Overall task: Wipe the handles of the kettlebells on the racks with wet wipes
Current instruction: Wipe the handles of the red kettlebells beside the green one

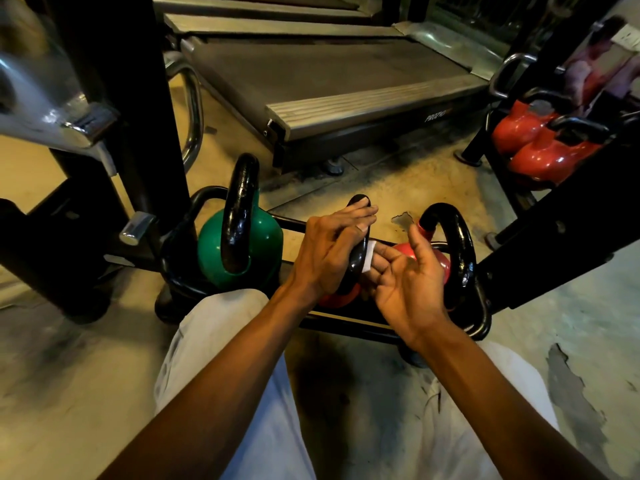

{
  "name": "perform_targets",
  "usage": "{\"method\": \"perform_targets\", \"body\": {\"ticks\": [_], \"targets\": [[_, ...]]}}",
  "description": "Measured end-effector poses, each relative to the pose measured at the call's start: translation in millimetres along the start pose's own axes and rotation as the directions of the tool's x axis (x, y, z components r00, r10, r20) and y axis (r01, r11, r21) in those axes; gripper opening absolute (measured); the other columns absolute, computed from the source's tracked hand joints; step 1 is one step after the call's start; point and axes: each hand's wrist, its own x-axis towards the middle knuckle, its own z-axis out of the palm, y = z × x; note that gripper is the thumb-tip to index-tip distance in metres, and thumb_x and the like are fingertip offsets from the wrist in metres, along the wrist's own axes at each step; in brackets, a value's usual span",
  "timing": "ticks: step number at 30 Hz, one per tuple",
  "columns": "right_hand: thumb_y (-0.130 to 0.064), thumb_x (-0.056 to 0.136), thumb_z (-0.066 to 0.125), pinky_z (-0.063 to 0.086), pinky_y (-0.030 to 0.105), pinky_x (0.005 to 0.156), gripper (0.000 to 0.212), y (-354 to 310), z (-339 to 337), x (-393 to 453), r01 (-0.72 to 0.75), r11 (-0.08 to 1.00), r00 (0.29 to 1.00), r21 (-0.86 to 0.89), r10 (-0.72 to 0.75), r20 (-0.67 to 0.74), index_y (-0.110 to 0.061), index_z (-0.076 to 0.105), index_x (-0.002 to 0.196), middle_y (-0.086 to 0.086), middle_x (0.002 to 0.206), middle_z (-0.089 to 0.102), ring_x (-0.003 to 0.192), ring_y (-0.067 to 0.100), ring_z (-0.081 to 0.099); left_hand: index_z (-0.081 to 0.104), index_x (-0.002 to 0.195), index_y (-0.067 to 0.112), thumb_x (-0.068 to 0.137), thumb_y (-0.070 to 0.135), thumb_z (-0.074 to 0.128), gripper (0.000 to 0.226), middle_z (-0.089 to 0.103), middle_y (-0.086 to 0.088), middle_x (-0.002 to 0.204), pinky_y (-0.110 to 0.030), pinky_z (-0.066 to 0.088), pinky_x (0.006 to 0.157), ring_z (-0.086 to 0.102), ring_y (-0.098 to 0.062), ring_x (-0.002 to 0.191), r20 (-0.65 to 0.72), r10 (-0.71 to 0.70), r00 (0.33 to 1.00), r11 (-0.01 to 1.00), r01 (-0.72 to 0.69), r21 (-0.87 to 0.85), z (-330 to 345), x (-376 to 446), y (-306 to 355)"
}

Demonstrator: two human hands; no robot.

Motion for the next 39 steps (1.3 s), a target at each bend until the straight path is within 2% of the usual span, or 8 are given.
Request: {"method": "perform_targets", "body": {"ticks": [8, 13, 16, 20, 23, 27, 34, 39], "targets": [[-0.06, 0.095, 0.039, 0.047, 0.04, 0.11, 0.073, 15.0, -3.7, -27.5, 0.153, 0.969, 0.986, -0.193, -0.163, -0.036, -0.006, 0.059, 0.139, 0.015, 0.129, 0.073, 0.126, 0.029, 0.066, 0.076, 0.117, 0.0, 0.096, 0.031, 0.045, 0.049, 0.072, -0.011, 0.13, -0.035, 0.044, 0.117, 0.058, -0.015, 0.137, -0.024, 0.004, 1.0, 1.0, -0.004, -0.009, 1.4, 1.1, 0.9], [-0.061, 0.106, 0.024, 0.052, 0.035, 0.093, 0.072, 21.9, 4.4, -7.8, 0.098, 0.956, 0.988, -0.276, -0.127, -0.09, -0.007, 0.059, 0.138, 0.021, 0.13, 0.07, 0.119, 0.03, 0.068, 0.077, 0.116, -0.001, 0.096, 0.028, 0.044, 0.048, 0.072, -0.013, 0.13, -0.043, 0.045, 0.116, 0.057, -0.018, 0.138, -0.027, 0.023, 0.999, 1.0, -0.023, 0.002, 2.5, 0.9, -3.1], [-0.062, 0.104, 0.023, 0.051, 0.035, 0.098, 0.068, 21.6, 5.1, -11.1, 0.133, 0.949, 0.986, -0.286, -0.155, -0.056, -0.016, 0.062, 0.134, 0.015, 0.129, 0.072, 0.127, 0.03, 0.065, 0.077, 0.116, 0.0, 0.097, 0.028, 0.044, 0.048, 0.072, -0.012, 0.13, -0.044, 0.045, 0.116, 0.058, -0.018, 0.138, -0.031, 0.021, 0.999, 1.0, -0.021, -0.005, 2.3, 0.8, -3.8], [-0.065, 0.102, 0.038, 0.04, 0.033, 0.117, 0.054, 44.5, 5.3, -41.9, 0.214, 0.901, 0.973, -0.378, -0.232, -0.003, -0.038, 0.05, 0.147, -0.014, 0.148, 0.06, 0.138, 0.0, 0.053, 0.078, 0.114, -0.001, 0.096, 0.029, 0.046, 0.047, 0.073, -0.012, 0.127, -0.043, 0.045, 0.117, 0.059, -0.018, 0.137, -0.047, 0.015, 0.999, 1.0, -0.016, -0.025, 3.7, 1.2, -4.1], [-0.062, 0.099, 0.043, 0.028, 0.03, 0.124, 0.074, 77.2, 18.7, -65.2, 0.299, 0.697, 0.948, -0.651, -0.296, 0.118, -0.049, 0.008, 0.163, -0.031, 0.167, 0.021, 0.152, -0.011, 0.022, 0.078, 0.113, 0.0, 0.096, 0.03, 0.044, 0.048, 0.074, -0.011, 0.126, -0.045, 0.045, 0.116, 0.059, -0.018, 0.136, -0.037, 0.024, 0.999, 1.0, -0.024, -0.011, 1.7, 3.2, -6.5], [-0.056, 0.105, 0.042, 0.019, 0.052, 0.129, 0.091, 119.6, 14.3, -61.3, 0.427, 0.102, 0.807, -0.898, -0.492, 0.328, -0.009, -0.006, 0.166, 0.007, 0.174, -0.018, 0.162, 0.026, -0.009, 0.077, 0.114, -0.003, 0.098, 0.033, 0.038, 0.055, 0.072, -0.015, 0.128, -0.043, 0.044, 0.118, 0.059, -0.021, 0.137, 0.028, 0.034, 0.999, 0.999, -0.034, -0.008, -7.3, 6.0, -10.1], [-0.042, 0.099, 0.057, 0.017, 0.055, 0.129, 0.086, 77.6, 1.5, -26.5, 0.457, -0.407, 0.623, -0.791, -0.487, 0.611, 0.009, 0.022, 0.159, 0.027, 0.17, 0.012, 0.161, 0.039, 0.008, 0.074, 0.113, -0.011, 0.096, 0.036, 0.032, 0.065, 0.071, -0.017, 0.13, -0.028, 0.039, 0.119, 0.056, -0.009, 0.138, 0.167, -0.258, 0.952, 0.895, 0.3, -0.331, -14.1, 12.7, -5.6], [-0.042, 0.096, 0.056, 0.014, 0.053, 0.131, 0.069, 75.1, -31.0, -35.2, 0.51, -0.729, 0.586, -0.457, -0.095, 0.805, 0.007, 0.055, 0.143, 0.032, 0.154, 0.046, 0.153, 0.044, 0.032, 0.072, 0.114, -0.013, 0.096, 0.034, 0.028, 0.067, 0.071, -0.018, 0.13, -0.026, 0.039, 0.117, 0.053, -0.011, 0.14, 0.165, -0.283, 0.945, 0.875, 0.325, -0.36, -14.9, 12.2, -0.8]]}}
